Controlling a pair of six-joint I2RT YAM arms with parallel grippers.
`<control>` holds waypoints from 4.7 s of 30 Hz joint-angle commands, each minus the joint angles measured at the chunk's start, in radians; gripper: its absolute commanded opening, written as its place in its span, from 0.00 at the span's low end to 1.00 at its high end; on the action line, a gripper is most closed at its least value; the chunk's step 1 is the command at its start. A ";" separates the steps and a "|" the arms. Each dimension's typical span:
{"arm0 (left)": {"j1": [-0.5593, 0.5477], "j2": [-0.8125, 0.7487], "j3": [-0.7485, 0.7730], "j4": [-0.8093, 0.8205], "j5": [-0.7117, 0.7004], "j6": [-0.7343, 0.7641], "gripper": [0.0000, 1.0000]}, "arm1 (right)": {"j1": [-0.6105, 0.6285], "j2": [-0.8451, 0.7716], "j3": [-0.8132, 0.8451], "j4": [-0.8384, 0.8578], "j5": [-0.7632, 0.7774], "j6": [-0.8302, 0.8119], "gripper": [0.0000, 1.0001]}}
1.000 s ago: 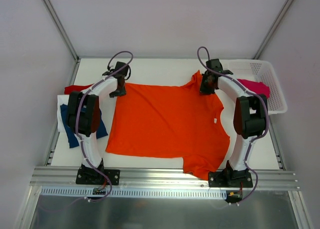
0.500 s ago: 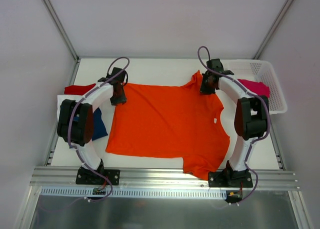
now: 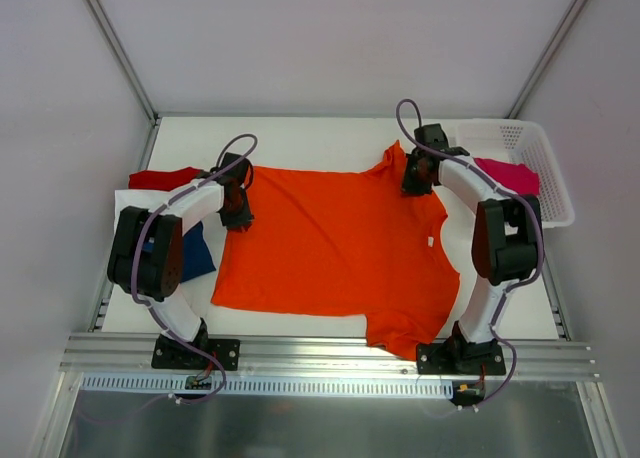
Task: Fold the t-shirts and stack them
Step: Flatten the tshirt out, then fold the tshirt
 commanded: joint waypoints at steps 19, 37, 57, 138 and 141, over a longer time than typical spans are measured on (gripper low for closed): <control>-0.005 -0.096 -0.053 -0.055 -0.330 -0.031 0.17 | 0.003 -0.150 -0.065 0.006 0.018 0.004 0.01; -0.005 0.063 0.350 0.135 -0.048 0.087 0.94 | -0.002 0.212 0.436 -0.103 0.056 -0.033 0.22; 0.077 0.500 0.711 0.106 0.011 0.111 0.99 | -0.104 0.629 1.032 -0.254 0.076 -0.091 0.67; 0.047 0.329 0.523 0.016 -0.186 0.042 0.00 | -0.068 0.073 0.271 -0.047 -0.076 -0.120 0.00; 0.038 0.292 0.477 0.031 -0.196 0.043 0.00 | -0.055 0.005 0.202 -0.039 -0.059 -0.125 0.00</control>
